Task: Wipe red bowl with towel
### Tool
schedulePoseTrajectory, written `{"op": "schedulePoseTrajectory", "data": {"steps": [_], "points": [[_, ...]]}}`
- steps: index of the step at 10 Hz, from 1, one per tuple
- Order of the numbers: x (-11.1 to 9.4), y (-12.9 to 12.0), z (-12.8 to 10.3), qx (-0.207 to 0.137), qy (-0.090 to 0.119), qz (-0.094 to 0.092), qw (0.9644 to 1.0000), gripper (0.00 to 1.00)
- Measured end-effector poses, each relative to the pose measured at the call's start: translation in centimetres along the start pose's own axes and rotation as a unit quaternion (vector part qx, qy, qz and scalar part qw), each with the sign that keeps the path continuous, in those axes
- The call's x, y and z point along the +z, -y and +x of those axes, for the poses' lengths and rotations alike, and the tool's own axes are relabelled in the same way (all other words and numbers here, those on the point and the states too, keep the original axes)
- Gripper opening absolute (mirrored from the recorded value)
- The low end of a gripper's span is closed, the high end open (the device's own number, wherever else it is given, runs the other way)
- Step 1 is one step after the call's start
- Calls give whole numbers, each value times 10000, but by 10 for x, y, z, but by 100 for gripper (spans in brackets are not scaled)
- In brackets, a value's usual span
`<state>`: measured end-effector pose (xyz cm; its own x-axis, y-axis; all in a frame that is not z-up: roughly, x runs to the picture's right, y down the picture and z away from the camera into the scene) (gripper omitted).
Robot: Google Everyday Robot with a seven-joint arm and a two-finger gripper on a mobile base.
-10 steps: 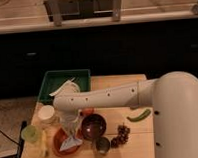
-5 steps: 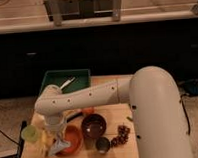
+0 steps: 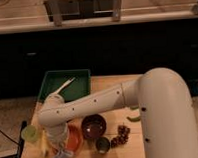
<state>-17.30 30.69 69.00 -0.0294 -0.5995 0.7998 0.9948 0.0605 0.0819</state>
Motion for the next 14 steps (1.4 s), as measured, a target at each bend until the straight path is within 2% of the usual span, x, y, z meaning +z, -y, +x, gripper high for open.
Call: {"op": "schedulePoseTrajectory", "data": {"steps": [3,4,6,7,10,12,14], "points": [[-5,-38,5,352,-64,59,9993,2],[-8,-48,14,504,-94,85,9987,2],[-17,-50,41,655,-133,66,9977,2],[-20,-46,53,672,-130,15,9977,2],[-26,-26,69,612,-127,-100,9980,2],[-28,-8,75,470,-121,-139,9987,2],[-24,21,67,132,-83,-255,9996,2]]}}
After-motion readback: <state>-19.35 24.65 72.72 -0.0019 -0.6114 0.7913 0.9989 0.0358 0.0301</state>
